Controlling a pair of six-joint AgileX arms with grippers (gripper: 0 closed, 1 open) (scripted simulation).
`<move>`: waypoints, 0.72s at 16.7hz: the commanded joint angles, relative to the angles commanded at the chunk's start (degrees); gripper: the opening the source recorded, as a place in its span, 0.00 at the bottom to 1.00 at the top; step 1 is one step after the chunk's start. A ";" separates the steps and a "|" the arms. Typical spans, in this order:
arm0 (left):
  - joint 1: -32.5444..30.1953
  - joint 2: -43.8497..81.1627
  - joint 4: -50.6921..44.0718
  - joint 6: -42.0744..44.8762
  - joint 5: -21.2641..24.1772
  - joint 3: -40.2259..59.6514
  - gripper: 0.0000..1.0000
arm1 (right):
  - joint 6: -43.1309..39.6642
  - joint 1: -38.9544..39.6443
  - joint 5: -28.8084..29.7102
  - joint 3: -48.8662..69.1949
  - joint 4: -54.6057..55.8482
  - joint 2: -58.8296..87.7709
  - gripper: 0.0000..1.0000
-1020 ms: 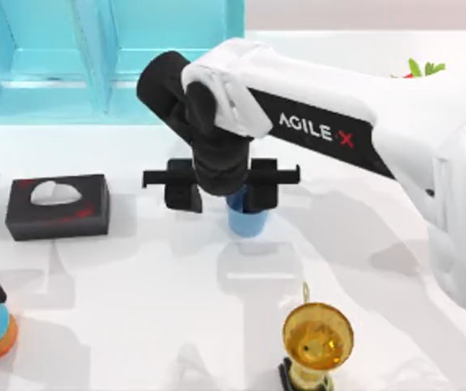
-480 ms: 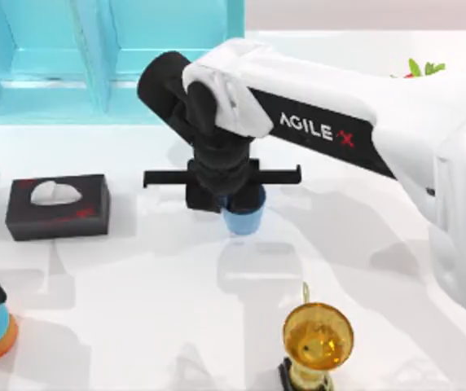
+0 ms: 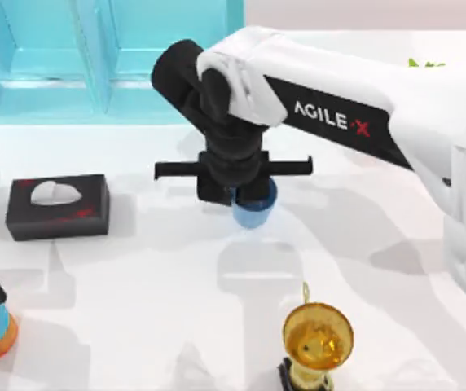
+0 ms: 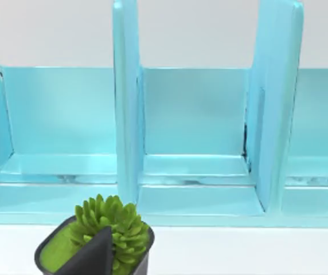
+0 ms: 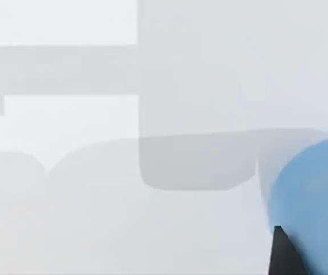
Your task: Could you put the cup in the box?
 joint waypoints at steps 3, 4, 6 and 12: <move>0.00 0.00 0.00 0.00 0.00 0.00 1.00 | -6.87 -6.68 -1.66 -3.76 -1.93 -5.59 0.00; 0.00 0.00 0.00 0.00 0.00 0.00 1.00 | -10.25 -9.92 -2.37 -5.51 -2.76 -8.02 0.00; 0.00 0.00 0.00 0.00 0.00 0.00 1.00 | -18.41 -17.90 -3.89 -9.63 -4.53 -13.46 0.00; 0.00 0.00 0.00 0.00 0.00 0.00 1.00 | -47.04 -47.42 -8.31 -24.12 -8.73 -30.78 0.00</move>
